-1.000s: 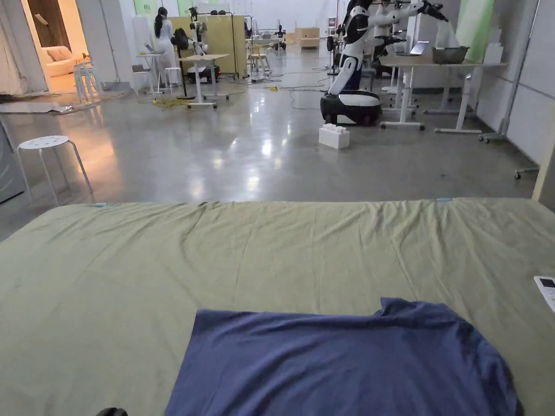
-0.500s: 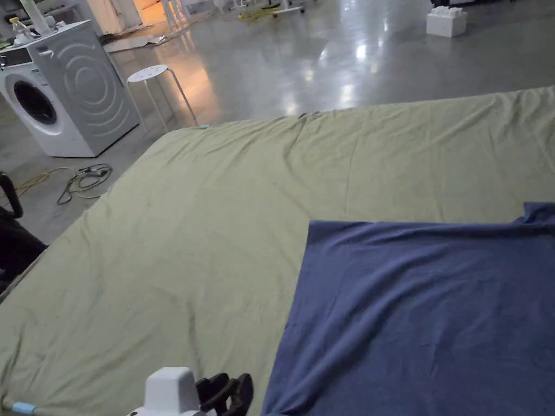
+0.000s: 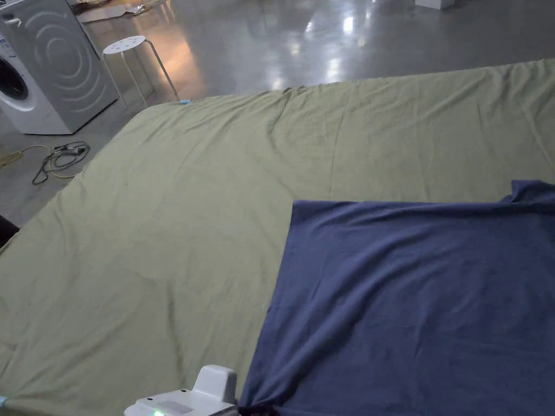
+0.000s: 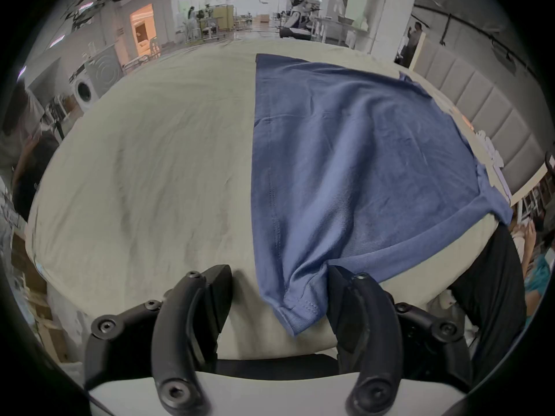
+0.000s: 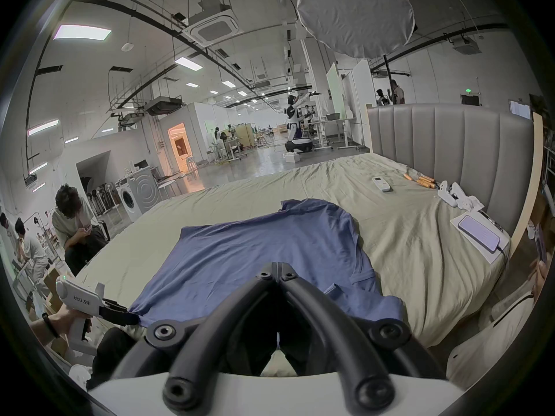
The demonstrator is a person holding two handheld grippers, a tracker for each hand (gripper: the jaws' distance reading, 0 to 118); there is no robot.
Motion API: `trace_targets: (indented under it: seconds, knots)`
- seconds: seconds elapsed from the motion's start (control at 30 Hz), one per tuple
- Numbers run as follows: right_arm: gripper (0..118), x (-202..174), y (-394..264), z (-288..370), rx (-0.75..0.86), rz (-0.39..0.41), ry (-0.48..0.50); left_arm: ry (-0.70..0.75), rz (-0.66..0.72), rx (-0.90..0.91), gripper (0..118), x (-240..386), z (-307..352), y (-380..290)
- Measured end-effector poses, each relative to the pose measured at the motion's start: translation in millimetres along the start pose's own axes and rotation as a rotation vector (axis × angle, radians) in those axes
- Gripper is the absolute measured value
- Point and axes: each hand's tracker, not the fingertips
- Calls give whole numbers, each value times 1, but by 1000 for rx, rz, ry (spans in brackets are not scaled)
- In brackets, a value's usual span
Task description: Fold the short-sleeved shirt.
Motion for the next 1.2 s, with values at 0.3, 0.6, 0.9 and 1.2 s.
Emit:
trace_targets:
  seconds: [0.3, 0.6, 0.9, 1.2]
  knots:
    - [0, 17, -8, 3, -15, -23, -28, -21, -56, -88, 22, 9, -10, 16]
    - [84, 78, -26, -5, -194, 80, -211, 31, -262, -194, 7, 33, -21, 26]
    - [94, 138, -74, -81, -524, -6, -187, 64, -206, -178, 8, 36, -28, 20]
    - [33, 150, -80, -98, -584, -34, -164, 81, -200, -151, 8, 44, -23, 15]
